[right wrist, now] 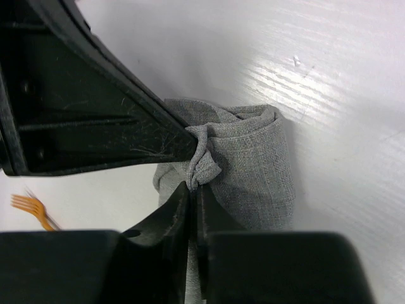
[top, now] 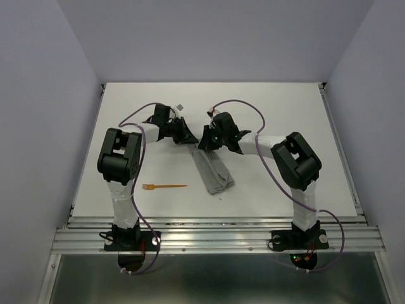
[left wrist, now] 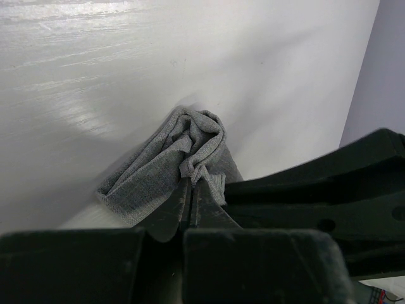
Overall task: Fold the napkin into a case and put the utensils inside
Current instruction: Grasp the top corner of the smaller rectangle folded napkin from the folded napkin.
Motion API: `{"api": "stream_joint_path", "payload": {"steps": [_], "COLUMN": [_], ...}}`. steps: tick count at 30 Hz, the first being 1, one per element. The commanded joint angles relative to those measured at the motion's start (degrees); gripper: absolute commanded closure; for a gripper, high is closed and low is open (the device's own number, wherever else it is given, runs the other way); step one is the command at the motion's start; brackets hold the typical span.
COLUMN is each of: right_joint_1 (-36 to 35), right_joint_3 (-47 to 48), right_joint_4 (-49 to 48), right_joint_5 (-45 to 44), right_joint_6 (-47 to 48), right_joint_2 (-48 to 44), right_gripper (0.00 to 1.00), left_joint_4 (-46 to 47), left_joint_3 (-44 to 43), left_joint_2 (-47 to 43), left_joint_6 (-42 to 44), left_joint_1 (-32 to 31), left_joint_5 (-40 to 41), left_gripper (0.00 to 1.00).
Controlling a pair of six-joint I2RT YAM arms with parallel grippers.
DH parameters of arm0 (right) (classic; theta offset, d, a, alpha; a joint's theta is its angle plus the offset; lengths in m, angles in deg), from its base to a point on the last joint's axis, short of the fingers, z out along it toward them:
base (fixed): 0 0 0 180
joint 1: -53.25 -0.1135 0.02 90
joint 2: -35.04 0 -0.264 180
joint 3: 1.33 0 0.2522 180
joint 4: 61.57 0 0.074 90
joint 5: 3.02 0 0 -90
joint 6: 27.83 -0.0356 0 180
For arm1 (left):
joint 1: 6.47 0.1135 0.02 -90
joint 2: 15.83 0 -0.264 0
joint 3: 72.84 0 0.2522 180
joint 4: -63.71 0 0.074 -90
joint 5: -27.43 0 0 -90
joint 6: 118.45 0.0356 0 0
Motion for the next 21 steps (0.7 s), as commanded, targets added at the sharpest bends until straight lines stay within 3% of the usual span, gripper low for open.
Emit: {"api": "stream_joint_path", "payload": {"steps": [1, 3, 4, 5, 6, 9, 14, 17, 20, 21], "right_joint_1": [-0.1, -0.1, -0.1, -0.1, -0.1, -0.1, -0.1, -0.1, -0.1, -0.1], "right_joint_3": [2.4, 2.3, 2.1, 2.1, 1.9, 1.0, -0.8, -1.9, -2.7, -3.4], "right_joint_4": [-2.7, -2.7, -2.7, -2.5, -2.4, -2.4, -2.4, -2.1, -1.4, -1.2], "right_joint_5": [-1.1, -1.1, -1.1, -1.1, -1.1, -1.1, -0.7, -0.8, -0.4, -0.4], "right_joint_6": [-1.0, -1.3, -1.4, -1.5, -1.6, -1.7, -1.6, -1.6, -1.6, -1.6], "right_joint_2": [0.0, 0.0, 0.1, 0.1, 0.0, -0.6, -1.8, -2.6, -3.6, -4.2], "right_gripper": [0.96, 0.99, 0.99, 0.99, 0.99, 0.99, 0.99, 0.99, 0.99, 0.99], "left_joint_4": [0.6, -0.6, -1.1, -1.4, -1.9, -4.6, -8.4, -8.9, -8.6, -8.5], "left_joint_3": [0.3, 0.0, 0.0, -0.1, -0.1, -0.5, -0.2, 0.9, 3.5, 5.2], "left_joint_2": [-3.4, -3.5, -4.1, -4.5, -4.9, -7.0, -11.0, -13.5, -16.8, -17.8], "left_joint_6": [-0.2, 0.1, 0.2, 0.4, 0.6, 2.1, 4.2, 4.9, 6.0, 6.3], "left_joint_1": [0.1, 0.1, 0.1, 0.1, 0.1, 0.1, 0.1, 0.2, 0.2, 0.1], "left_joint_5": [-0.7, 0.4, 0.6, 1.1, 2.1, 4.8, 8.5, 10.4, 11.5, 12.5], "left_gripper": [1.00, 0.96, 0.79, 0.68, 0.49, 0.36, 0.25, 0.25, 0.31, 0.38]}}
